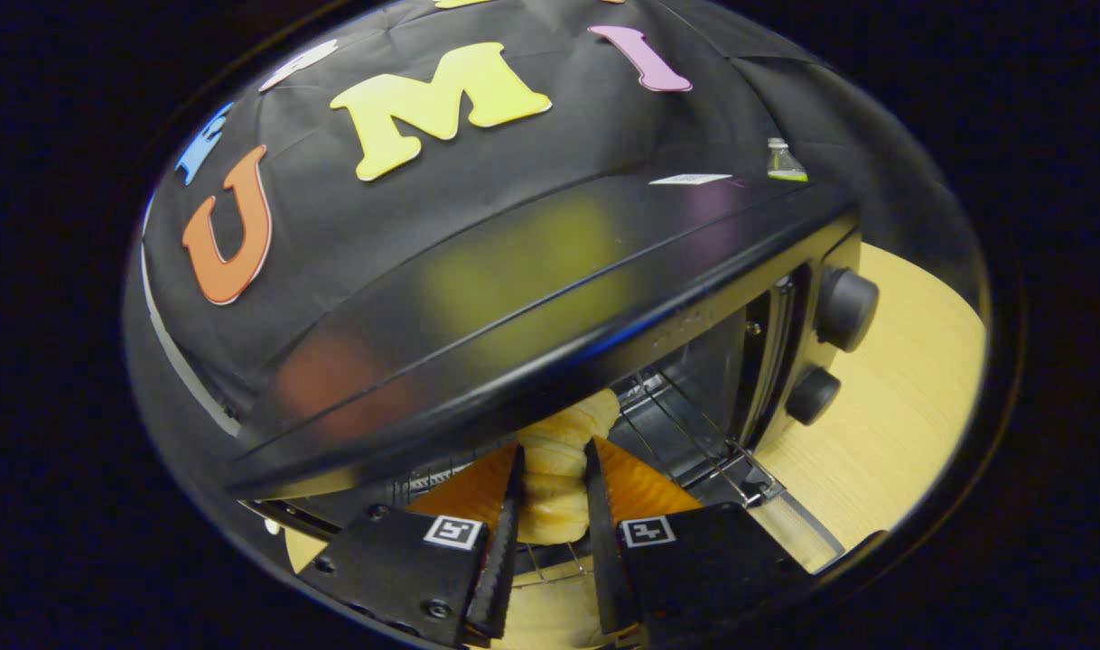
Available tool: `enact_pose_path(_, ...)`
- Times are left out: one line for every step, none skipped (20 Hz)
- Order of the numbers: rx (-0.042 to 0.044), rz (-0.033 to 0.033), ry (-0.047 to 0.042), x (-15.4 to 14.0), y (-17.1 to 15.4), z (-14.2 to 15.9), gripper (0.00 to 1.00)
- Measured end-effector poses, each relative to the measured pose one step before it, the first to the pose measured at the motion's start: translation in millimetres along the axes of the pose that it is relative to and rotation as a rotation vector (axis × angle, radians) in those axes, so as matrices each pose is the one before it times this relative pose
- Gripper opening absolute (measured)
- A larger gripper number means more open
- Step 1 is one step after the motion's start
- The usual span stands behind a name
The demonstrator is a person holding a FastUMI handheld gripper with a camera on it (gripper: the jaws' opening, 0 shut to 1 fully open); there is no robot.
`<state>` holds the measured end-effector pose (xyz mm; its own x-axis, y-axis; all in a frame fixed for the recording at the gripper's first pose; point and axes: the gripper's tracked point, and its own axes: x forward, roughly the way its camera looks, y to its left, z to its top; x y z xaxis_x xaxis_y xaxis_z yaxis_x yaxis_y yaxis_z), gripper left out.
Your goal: Open the toaster oven, put the food inside, and close the toaster oven door.
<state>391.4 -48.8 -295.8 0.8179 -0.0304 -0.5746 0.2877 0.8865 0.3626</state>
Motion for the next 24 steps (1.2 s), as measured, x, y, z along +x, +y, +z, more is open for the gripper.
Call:
enact_pose_path(0.00693,0.00175,-0.00642,2.77,-1.08,0.68,0.45)
enact_pose_path(0.0036,0.00179,-0.00397,0.49,0.01,0.39,0.48)
enact_pose_path(-0.00091,0.00885,-0.00013,-0.38,1.42,-1.09,0.51)
enact_pose_path(-0.01148,0.00256,0.00175,-0.54,2.04,-0.03,0.56)
enact_pose_path(-0.00895,-0.00313,-0.00636,-4.94,-0.49,0.97,0.63)
enact_pose_path(-0.00228,-0.00195,-0.0139,-3.15,1.35,3.31,0.7)
enact_pose_path(-0.01394,-0.00917,-0.00261,-5.62,0.59,-1.67,0.77)
enact_pose_path(-0.01408,-0.00089,0.00515,-6.56,0.39,0.8,0.83)
enact_pose_path(-0.00628,0.01823,-0.00128,-5.43,3.11,-2.5,0.9)
enact_pose_path(0.00269,0.01948,0.00847,-6.13,4.19,-1.13,0.97)
enact_pose_path(-0.00341,0.00165,0.0092,-7.33,-0.57,-2.94,0.97)
enact_pose_path(-0.01193,0.00366,0.01051,-6.86,-0.49,-4.95,0.97)
enact_pose_path(-0.01705,0.00655,0.0152,-7.84,-0.22,-5.61,0.97)
enact_pose_path(-0.01276,0.00399,0.00594,-8.82,-1.42,-4.86,0.97)
enact_pose_path(-0.00853,0.0073,0.00116,-10.55,0.04,-4.53,0.97)
enact_pose_path(-0.01735,0.01526,0.00624,-12.33,2.7,-5.66,0.97)
enact_pose_path(-0.01987,0.01679,0.00126,-12.95,2.94,-4.29,0.97)
enact_pose_path(-0.02524,0.01164,-0.00241,-12.54,1.51,-3.13,0.97)
enact_pose_path(-0.02689,0.00679,-0.00118,-11.61,0.92,-2.41,0.97)
enact_pose_path(-0.02299,0.01411,0.00128,-12.05,2.42,-3.13,0.97)
enact_pose_path(-0.01923,0.01267,-0.00166,-12.48,3.06,-3.67,0.97)
enact_pose_path(-0.02116,0.00859,0.00182,-12.67,1.07,-4.69,0.97)
enact_pose_path(-0.02596,0.01191,0.00865,-13.58,1.69,-6.29,0.97)
enact_pose_path(-0.02871,0.00964,0.01515,-12.79,1.17,-8.04,0.97)
